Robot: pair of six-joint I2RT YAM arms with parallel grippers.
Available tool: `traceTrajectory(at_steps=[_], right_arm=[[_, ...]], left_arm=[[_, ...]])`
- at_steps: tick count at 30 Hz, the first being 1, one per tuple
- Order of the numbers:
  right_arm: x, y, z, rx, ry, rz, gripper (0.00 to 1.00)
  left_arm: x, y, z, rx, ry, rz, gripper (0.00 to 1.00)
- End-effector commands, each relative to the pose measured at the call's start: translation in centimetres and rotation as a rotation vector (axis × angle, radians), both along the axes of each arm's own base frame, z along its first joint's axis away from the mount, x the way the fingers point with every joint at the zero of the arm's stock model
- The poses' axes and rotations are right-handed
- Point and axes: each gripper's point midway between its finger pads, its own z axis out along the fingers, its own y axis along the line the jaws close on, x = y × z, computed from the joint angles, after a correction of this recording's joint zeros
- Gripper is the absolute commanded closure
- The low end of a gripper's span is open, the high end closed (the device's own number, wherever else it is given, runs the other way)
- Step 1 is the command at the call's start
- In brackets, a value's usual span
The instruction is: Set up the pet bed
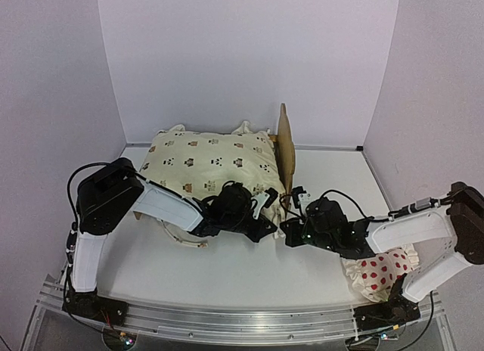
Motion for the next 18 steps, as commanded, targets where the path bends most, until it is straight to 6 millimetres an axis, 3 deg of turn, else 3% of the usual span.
traceTrajectory(at_steps=[1,10,18], right_arm=[[-0.7,0.3,0.8,-0.006,-0.002,0.052,1.00],[-1.1,0.5,-1.5,-0.107,0.082,0.087,1.00],[-1.1,0.6,-1.7,-0.145,0.097,0.097,0.94]], left_arm=[[0.7,-1.1,0.7,-0.013,0.019,-0.015,1.00],[0.8,-1.8,1.2,-0.013,0.010,-0.041,1.00],[0.7,-1.9,0.5,-0.001,-0.004,-0.060,1.00]])
